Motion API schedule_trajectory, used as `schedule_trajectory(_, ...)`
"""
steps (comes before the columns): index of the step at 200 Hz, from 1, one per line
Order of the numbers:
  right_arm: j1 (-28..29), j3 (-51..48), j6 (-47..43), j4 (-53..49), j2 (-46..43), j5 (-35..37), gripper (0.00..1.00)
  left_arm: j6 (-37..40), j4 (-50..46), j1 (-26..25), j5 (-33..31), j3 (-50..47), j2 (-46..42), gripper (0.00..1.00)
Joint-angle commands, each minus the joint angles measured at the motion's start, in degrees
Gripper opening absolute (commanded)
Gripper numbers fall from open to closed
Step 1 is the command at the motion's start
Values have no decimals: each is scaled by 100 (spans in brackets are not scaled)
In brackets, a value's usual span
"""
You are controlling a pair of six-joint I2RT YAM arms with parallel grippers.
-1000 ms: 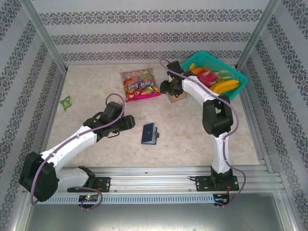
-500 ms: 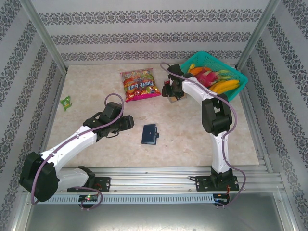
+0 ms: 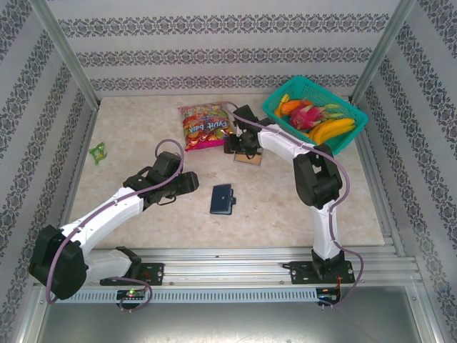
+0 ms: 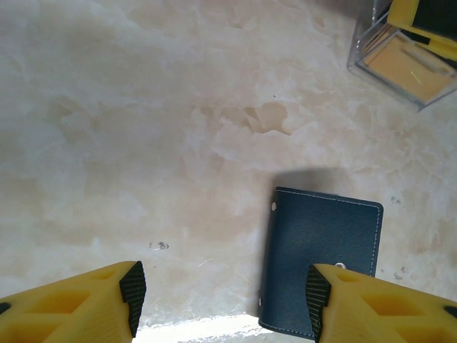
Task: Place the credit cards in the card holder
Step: Move the storage box to the center of the table.
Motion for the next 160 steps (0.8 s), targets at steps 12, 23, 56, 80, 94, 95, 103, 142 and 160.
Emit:
schedule_trajectory(12, 493, -198, 757, 52, -36, -819, 54, -186, -168, 88, -271, 9, 202, 63)
schedule_trajectory(23, 614, -171, 903, 212, -85, -1041, 54, -240, -166, 91, -311, 18, 233, 63)
schedule_trajectory(56, 628, 413, 432, -198, -421, -911, 54, -386, 106, 177, -200, -16, 360, 63)
schedule_trajectory(80, 182, 543, -185, -531, -678, -138, 58, -500, 555, 231, 257, 88, 678, 65)
schedule_trajectory(94, -140, 545, -384, -498, -712, -75, 60, -628, 838, 269, 547, 199, 965, 65)
schedule_trajectory(95, -163, 549, -399, -490, -708, -82, 60, -642, 863, 276, 568, 209, 991, 65)
schedule_trajectory(103, -325, 577, -489, -471, -646, -107, 60, -752, 1035, 310, 733, 279, 1182, 66)
schedule_trajectory(142, -834, 1067, -705, -602, 39, -860, 63, -1280, 1907, 446, 1614, 710, 2236, 65)
schedule_trajectory(160, -932, 1199, -626, -588, 321, -1292, 63, -1541, 2315, 453, 1883, 841, 2644, 65)
